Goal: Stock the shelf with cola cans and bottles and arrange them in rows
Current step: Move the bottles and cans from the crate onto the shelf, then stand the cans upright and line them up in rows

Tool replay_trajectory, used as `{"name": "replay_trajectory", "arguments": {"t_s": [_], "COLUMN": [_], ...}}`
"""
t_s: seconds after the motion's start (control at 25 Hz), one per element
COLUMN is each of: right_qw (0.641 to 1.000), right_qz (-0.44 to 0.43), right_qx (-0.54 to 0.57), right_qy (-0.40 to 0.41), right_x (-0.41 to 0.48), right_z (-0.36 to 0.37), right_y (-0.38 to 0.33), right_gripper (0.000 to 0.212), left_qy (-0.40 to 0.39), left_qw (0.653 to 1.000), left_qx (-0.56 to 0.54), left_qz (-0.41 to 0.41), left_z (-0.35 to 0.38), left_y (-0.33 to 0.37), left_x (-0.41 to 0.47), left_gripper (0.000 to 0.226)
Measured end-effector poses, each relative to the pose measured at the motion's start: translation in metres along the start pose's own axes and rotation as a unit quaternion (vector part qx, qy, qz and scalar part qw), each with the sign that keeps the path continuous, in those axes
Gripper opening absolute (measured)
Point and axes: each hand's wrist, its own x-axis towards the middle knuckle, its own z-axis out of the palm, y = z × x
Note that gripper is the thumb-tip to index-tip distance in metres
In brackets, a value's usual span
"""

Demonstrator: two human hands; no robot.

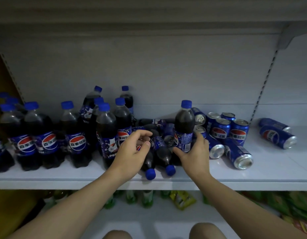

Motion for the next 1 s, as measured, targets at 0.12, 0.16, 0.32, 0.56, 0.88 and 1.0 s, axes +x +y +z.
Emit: {"name": "replay_trajectory", "arguments": {"t_s": [0.12, 0.16, 0.32, 0.56, 0.88, 1.0], "right_qw": [0.990, 0.982, 0.946, 0.847, 0.645, 0.607], "right_qz": [-0.129, -0.181, -0.276, -0.352, -0.391, -0.387], "right_qx": [0.014, 0.025, 0.083, 0.124, 0.131, 0.096], "right_qy": [0.056, 0.038, -0.150, -0.379, -0.643, -0.688], "right_x": [-0.018, -0.025, -0.066, -0.196, -0.450, -0.523], "right_z": [-0.015, -0.017, 0.016, 0.156, 0.277, 0.305], "right_y": [-0.021, -0.032, -0.096, -0.199, -0.272, -0.267], "right_gripper": [0.071, 0.062, 0.047, 0.052, 0.049, 0.049], "left_qy": [-0.008, 0.001, 0.141, 0.380, 0.593, 0.622], "left_qw": [1.000, 0.999, 0.988, 0.915, 0.722, 0.673], "left_qx": [0.006, 0.003, 0.023, 0.102, 0.218, 0.212], "left_qz": [0.023, 0.034, 0.063, -0.093, -0.281, -0.339], "left_z": [-0.007, -0.013, -0.067, -0.218, -0.318, -0.317], "left_y": [0.002, 0.003, -0.009, -0.070, -0.095, -0.117], "left_x": [-0.005, -0.010, -0.063, -0.218, -0.479, -0.545], "left_gripper": [0.027, 0.026, 0.020, 0.013, 0.007, 0.010]}}
